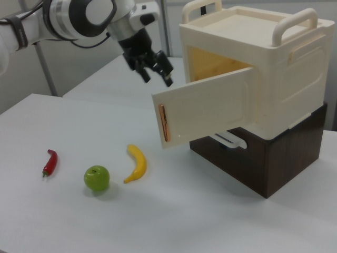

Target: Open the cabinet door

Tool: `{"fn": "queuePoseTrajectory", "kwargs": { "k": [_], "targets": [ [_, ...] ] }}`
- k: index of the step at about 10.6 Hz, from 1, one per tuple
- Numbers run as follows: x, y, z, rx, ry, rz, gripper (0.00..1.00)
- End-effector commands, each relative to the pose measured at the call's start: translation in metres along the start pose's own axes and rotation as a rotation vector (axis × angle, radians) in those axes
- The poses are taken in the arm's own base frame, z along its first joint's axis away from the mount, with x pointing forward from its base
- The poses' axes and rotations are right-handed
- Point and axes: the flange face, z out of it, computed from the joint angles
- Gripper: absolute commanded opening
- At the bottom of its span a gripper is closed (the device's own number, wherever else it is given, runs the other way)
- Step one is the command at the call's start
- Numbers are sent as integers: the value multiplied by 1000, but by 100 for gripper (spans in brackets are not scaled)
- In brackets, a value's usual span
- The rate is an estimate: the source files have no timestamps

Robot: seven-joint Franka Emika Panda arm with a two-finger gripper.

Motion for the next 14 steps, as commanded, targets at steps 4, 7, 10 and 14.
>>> {"fn": "queuePoseTrajectory", "kwargs": {
  "k": [4, 7, 10, 14],
  "targets": [
    [-66, -103, 18, 57, -214, -206, 100],
    [-96, -128, 15, 86, -259, -243, 100],
    [-108, -124, 8, 143, -296, -209, 100],
    [-105, -116, 3, 171, -304, -165, 100]
  ]
}}
